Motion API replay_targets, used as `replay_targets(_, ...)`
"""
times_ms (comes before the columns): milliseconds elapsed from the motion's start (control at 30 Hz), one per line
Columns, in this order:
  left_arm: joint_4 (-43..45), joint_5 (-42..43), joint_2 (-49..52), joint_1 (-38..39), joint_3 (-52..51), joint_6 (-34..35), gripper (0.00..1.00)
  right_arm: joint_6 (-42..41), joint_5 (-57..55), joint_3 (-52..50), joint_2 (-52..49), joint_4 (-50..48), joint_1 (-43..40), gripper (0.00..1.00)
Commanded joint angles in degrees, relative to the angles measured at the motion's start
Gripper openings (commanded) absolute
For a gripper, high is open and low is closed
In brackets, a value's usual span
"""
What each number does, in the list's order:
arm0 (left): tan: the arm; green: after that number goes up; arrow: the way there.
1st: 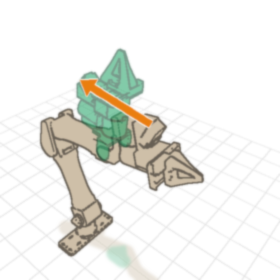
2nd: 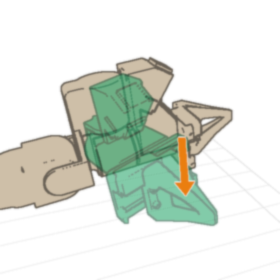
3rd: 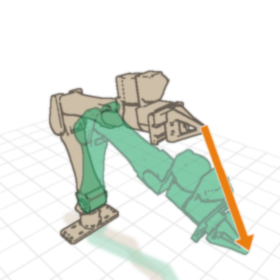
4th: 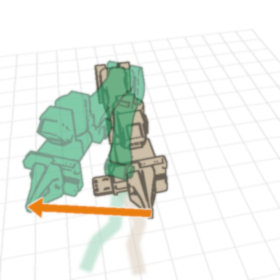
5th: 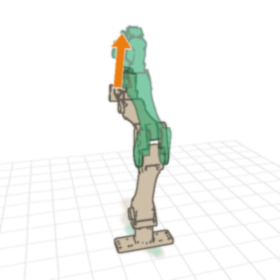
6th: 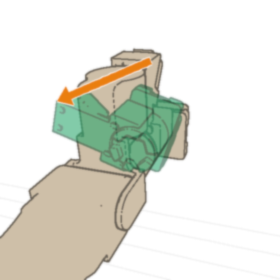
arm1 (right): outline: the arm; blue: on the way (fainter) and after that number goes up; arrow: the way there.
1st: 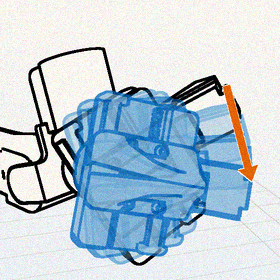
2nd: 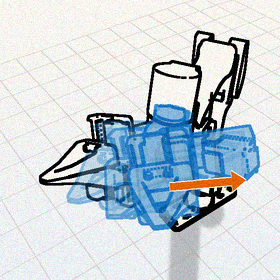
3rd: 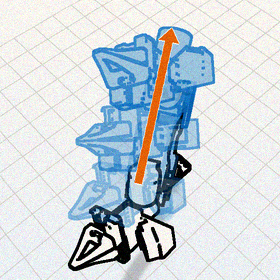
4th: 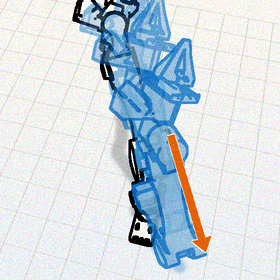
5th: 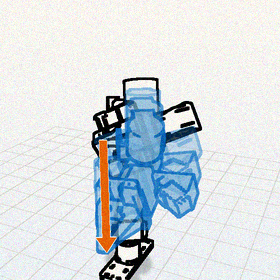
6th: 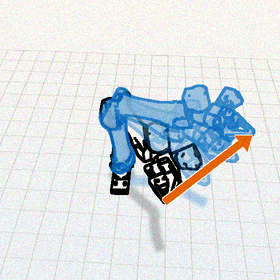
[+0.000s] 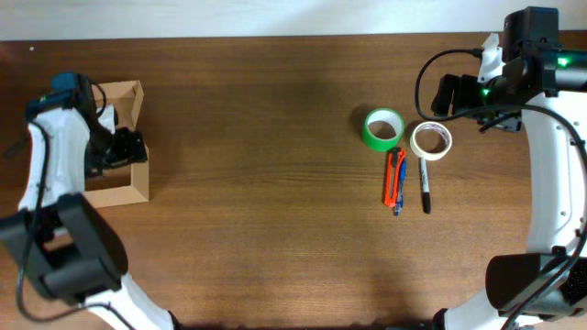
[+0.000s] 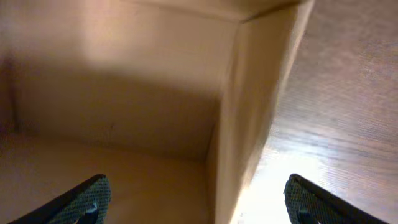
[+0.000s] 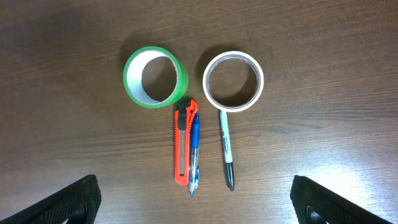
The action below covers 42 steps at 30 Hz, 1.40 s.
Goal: Pack container
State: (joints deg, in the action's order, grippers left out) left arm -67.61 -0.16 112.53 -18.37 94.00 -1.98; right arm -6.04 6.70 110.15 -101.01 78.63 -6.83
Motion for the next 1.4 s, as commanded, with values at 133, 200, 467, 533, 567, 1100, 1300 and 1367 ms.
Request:
replay_targets(133,-6.93,2.71,10.27,3.21,10.21,-4.37,0.74,-0.42,-0.74,1.29,-0.42,-0.13,-0.33,0.99)
replay_targets(200,-7.54,2.64,12.07,4.28,10.21,-4.26,0.6,-0.42,-0.74,1.29,-0.42,-0.13,-0.33,0.99)
replay_targets(467,-10.05,-0.48,13.55,7.72,12.68,-1.7,0.02,-0.37,-1.84,1.29,-0.42,-0.17,-0.35,0.99)
replay_targets(533,-11.96,-0.7,13.55,9.38,15.78,-1.62,0.02,-0.42,-5.44,1.29,-0.42,-0.11,-0.44,0.99)
replay_targets(567,-12.83,-0.85,13.55,10.1,17.31,-1.49,0.02,-0.42,-6.67,1.31,-0.39,0.0,-0.55,0.99)
replay_targets(1100,-27.02,2.8,13.55,30.42,49.66,2.27,0.02,-7.52,-8.2,1.42,-0.31,1.16,-24.48,0.99)
replay_targets(1300,-27.89,2.82,13.57,41.53,50.66,9.51,0.01,-8.44,-5.68,1.4,-0.31,1.38,-30.05,0.99)
replay_targets(1367,-27.02,2.86,13.57,45.57,50.64,12.83,0.01,-8.44,-5.62,1.4,-0.31,1.64,-30.27,0.99)
